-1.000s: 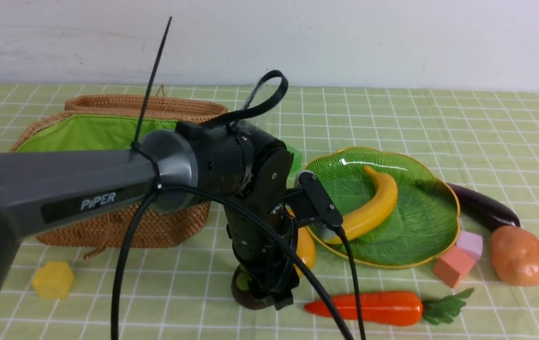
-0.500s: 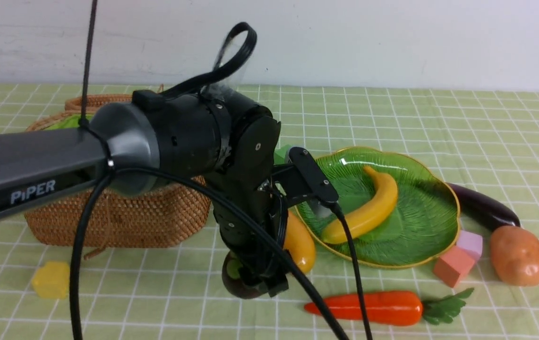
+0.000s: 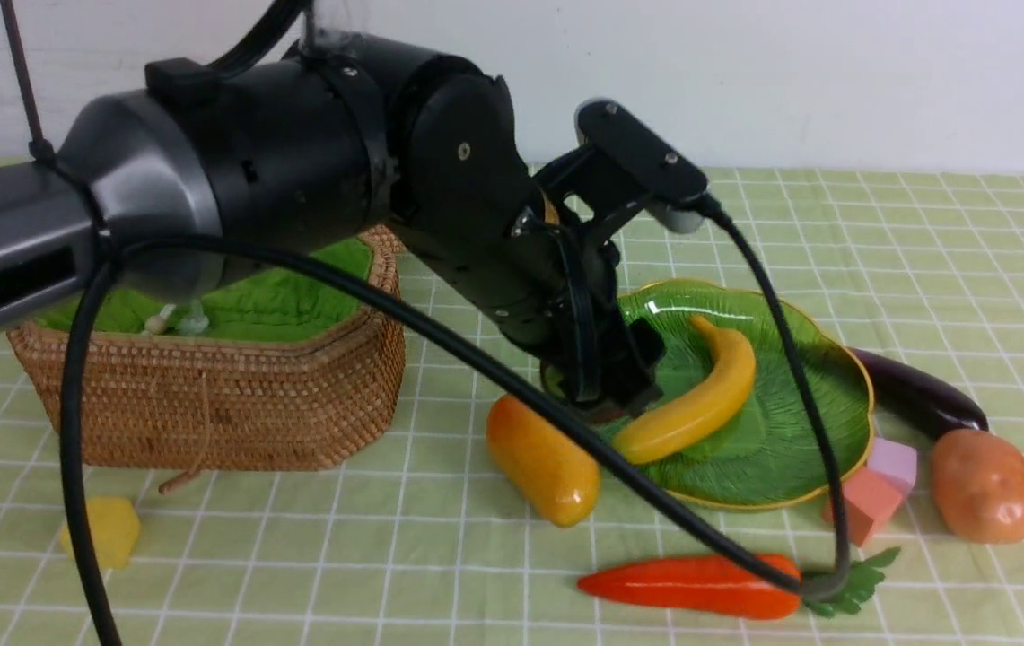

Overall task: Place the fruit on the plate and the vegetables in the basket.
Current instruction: Grab a mangosteen with your left arm and put it on the plate on the right

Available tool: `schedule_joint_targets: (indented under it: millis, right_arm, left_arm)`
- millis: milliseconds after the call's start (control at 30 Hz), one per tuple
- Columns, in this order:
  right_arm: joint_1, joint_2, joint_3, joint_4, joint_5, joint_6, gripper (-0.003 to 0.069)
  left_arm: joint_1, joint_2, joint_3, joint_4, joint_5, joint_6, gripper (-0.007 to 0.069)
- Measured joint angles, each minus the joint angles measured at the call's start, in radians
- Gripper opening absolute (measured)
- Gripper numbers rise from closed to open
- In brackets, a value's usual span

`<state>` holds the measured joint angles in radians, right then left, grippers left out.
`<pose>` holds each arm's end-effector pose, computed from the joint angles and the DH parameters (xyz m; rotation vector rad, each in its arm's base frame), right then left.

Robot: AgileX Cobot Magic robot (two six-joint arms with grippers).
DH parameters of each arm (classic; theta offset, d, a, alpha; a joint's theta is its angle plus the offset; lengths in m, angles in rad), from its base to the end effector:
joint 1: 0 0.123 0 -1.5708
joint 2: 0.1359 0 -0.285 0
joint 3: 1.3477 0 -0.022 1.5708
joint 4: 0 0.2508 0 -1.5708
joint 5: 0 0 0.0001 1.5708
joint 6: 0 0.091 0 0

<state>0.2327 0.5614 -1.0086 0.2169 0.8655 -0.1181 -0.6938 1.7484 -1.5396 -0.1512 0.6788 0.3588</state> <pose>0.0660 0.0310 0.4244 -0.3100 1.8737 0.3303 0.3042 -0.2643 0.3208 1.1158 2.1089 -0.3291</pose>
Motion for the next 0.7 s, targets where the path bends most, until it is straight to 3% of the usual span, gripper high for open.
schedule_joint_targets:
  millis: [500, 700]
  right_arm:
    - [0.000, 0.000, 0.000, -0.025, -0.061, 0.039, 0.0141]
    - [0.000, 0.000, 0.000, -0.025, -0.050, 0.039, 0.0141]
  left_arm:
    - [0.000, 0.215, -0.001, -0.021, -0.480, 0.004, 0.0534]
    - [0.002, 0.295, -0.001, -0.021, -0.561, 0.008, 0.0534]
